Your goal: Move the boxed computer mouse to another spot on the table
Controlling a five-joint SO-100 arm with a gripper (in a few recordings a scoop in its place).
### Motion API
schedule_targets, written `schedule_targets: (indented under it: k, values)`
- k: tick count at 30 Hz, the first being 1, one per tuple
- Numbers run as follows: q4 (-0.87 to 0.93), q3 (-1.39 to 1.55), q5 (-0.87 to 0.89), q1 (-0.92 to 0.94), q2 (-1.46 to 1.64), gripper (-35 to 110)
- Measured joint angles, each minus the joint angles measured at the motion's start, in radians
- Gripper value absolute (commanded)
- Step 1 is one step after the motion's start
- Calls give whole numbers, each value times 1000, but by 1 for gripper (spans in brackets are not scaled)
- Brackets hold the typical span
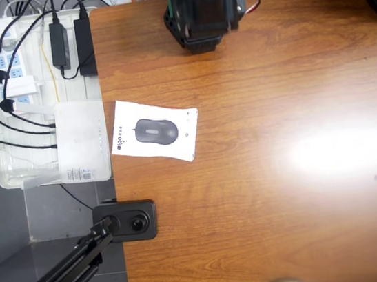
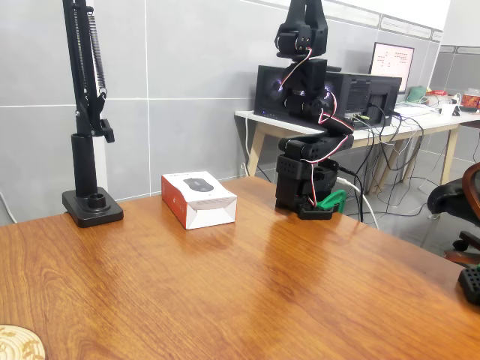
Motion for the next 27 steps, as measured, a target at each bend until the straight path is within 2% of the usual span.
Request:
schedule_targets:
  k: [9,17,20,24,27]
  values:
    - [-342,23,-6,-15,0,0]
    - [-396,23,0,-28,0,0]
    - [-396,23,127,-28,0,0]
    - [-396,23,440,-26,0,0]
    - [-396,23,459,-23,0,0]
